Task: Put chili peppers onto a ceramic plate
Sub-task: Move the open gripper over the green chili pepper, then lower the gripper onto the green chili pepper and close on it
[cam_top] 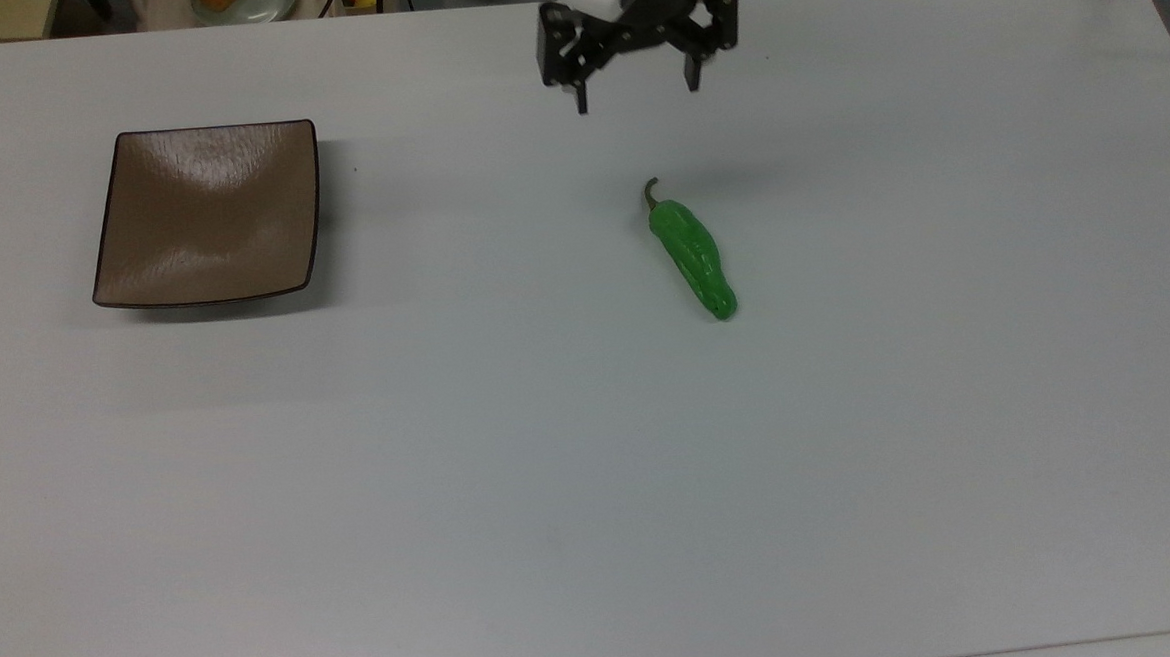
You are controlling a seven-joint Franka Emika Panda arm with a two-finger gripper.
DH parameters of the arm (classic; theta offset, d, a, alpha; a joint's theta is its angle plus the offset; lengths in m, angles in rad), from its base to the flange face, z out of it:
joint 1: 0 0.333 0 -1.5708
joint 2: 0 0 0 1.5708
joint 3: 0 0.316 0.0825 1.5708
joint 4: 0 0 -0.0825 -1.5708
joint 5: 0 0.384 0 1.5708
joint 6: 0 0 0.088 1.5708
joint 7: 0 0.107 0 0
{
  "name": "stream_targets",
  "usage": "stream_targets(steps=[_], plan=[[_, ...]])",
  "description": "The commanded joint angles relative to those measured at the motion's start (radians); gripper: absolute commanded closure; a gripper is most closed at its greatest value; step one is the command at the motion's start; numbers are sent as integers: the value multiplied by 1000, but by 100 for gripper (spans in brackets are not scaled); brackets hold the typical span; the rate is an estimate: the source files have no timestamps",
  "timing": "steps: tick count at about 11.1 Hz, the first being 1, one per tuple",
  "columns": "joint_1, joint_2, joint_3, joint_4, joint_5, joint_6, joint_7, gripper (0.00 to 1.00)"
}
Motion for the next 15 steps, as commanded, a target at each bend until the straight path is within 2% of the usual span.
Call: stream_targets(steps=[1,5,10,15], plan=[[46,84,-9,25,9,65,67,0],[63,152,-6,-32,6,197,66,0],[94,215,-5,-52,-32,208,56,0],[100,236,-2,-140,-52,290,65,0]])
